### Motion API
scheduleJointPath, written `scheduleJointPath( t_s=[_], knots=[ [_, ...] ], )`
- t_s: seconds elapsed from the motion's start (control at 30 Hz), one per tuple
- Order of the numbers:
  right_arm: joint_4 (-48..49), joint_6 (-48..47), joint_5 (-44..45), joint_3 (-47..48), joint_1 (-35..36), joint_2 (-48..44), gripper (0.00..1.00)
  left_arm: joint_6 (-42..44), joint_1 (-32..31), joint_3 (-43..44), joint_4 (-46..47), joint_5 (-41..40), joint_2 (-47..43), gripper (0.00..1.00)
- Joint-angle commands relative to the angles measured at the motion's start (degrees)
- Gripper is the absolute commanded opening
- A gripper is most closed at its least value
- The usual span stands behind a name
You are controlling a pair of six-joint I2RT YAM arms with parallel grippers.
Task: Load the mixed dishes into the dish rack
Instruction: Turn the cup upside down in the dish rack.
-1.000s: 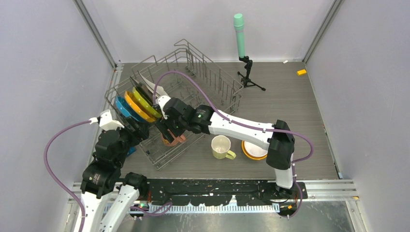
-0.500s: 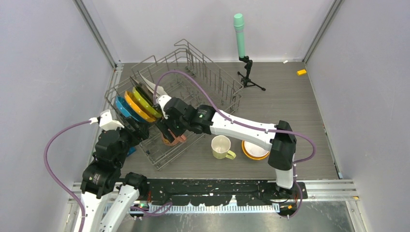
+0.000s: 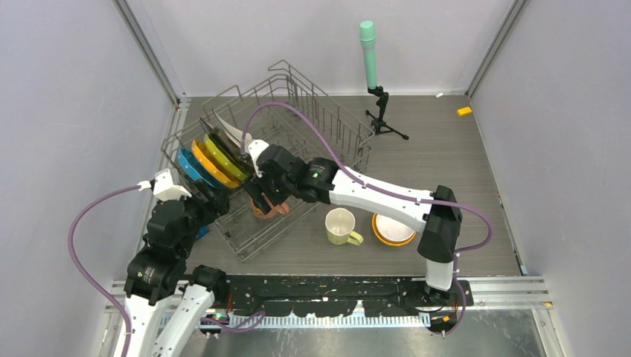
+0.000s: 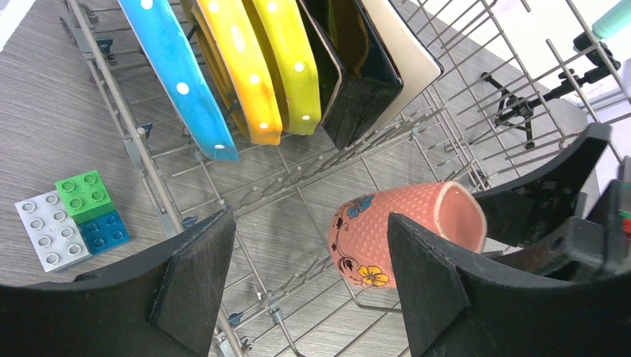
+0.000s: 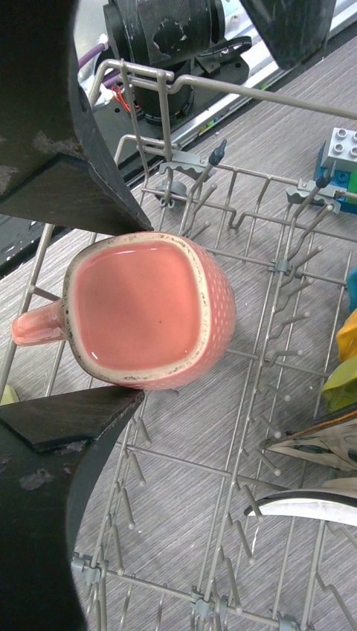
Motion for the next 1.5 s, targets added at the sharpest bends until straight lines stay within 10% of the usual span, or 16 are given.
scheduleJointPath(
  t_s=[0.0,0.4,0.67,1.47],
  knots=[
    [3.5,0.3,-0.4,1.3,-0.1,1.2,0.0,-0.3,-0.2,-0.2,0.9,-0.2,-0.5,0.77],
    [1.4,1.3,0.0,3.1,-0.1,5.4,0.01,-0.2,-0.2,-0.4,0.8,-0.3,-0.7,0.77],
    [1.3,1.3,0.9,2.9,-0.1,5.1,0.38,-0.1,-0.2,-0.2,0.7,-0.3,-0.8,0.77],
    [1.0,-3.8,-4.6,1.0,0.0,5.9,0.77,-0.5,-0.2,-0.5,1.6,0.6,0.0,0.77]
  ],
)
